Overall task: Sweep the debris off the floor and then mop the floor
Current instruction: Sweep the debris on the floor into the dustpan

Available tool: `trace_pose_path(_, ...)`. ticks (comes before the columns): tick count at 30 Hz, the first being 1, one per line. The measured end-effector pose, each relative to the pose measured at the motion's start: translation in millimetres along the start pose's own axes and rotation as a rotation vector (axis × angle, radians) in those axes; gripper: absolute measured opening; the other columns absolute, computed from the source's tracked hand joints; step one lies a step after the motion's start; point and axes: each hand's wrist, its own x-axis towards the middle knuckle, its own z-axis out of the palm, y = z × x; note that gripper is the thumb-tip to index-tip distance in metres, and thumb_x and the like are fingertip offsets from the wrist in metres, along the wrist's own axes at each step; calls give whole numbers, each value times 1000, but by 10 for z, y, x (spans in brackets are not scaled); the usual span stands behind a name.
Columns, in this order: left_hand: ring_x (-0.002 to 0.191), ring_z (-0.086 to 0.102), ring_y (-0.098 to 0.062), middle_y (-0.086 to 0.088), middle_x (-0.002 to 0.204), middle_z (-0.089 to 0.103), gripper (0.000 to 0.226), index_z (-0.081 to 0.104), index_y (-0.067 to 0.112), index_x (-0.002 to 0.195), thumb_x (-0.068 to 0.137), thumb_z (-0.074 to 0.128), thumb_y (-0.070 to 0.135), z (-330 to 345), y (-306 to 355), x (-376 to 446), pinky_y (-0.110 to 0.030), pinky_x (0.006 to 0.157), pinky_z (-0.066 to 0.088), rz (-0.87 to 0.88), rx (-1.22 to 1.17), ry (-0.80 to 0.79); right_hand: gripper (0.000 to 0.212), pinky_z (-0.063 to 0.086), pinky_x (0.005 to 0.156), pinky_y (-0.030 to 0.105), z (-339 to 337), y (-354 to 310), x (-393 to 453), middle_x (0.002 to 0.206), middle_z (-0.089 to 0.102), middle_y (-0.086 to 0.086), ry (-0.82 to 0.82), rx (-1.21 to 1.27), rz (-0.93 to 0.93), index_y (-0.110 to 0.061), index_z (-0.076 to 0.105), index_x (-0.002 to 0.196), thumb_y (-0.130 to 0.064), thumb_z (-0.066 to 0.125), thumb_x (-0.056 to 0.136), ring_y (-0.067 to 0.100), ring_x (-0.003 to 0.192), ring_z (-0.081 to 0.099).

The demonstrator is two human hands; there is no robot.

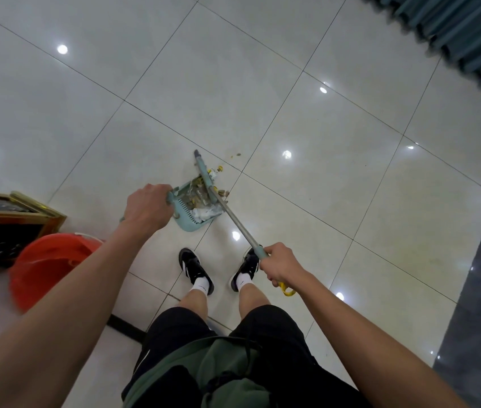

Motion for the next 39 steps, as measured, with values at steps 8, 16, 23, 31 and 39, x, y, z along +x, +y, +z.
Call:
trace_pose_path(8,74,60,-33,-9,85,64,18,67,20,98,87,54,15,23,-155,-56,-38,66,50,-89,-69,30,47,45,45,28,-135,9,-127,85,63,16,-11,-83,-24,-6,63,127,4,48,84,26,59,53)
trace_pose_path(16,65,61,-28,-3,77,62,12,65,23,91,86,55,19,14,-406,-38,-40,64,59,-159,-86,67,47,44,51,26,-71,-32,-152,86,64,9,51,-190,-128,-9,64,126,0,48,84,20,59,54)
trace_pose_path(23,63,61,-28,-2,72,61,9,63,23,89,84,58,18,3,-566,-91,-39,64,58,-190,-88,85,37,46,44,25,-113,-251,-29,82,63,12,84,-104,-161,-9,64,123,-8,54,87,20,55,53)
trace_pose_path(31,67,61,-29,-3,76,61,12,63,24,92,84,56,18,-44,-698,-174,-38,65,57,-225,-81,62,33,46,43,26,-75,-556,226,71,62,13,59,101,-153,-13,63,121,-7,59,89,18,47,52)
trace_pose_path(39,75,60,-33,-10,88,64,19,66,23,103,89,54,16,-74,-706,-287,-35,65,46,-204,-11,22,27,40,42,27,129,-1000,615,73,58,17,-33,346,-75,10,61,117,-3,60,93,18,48,47)
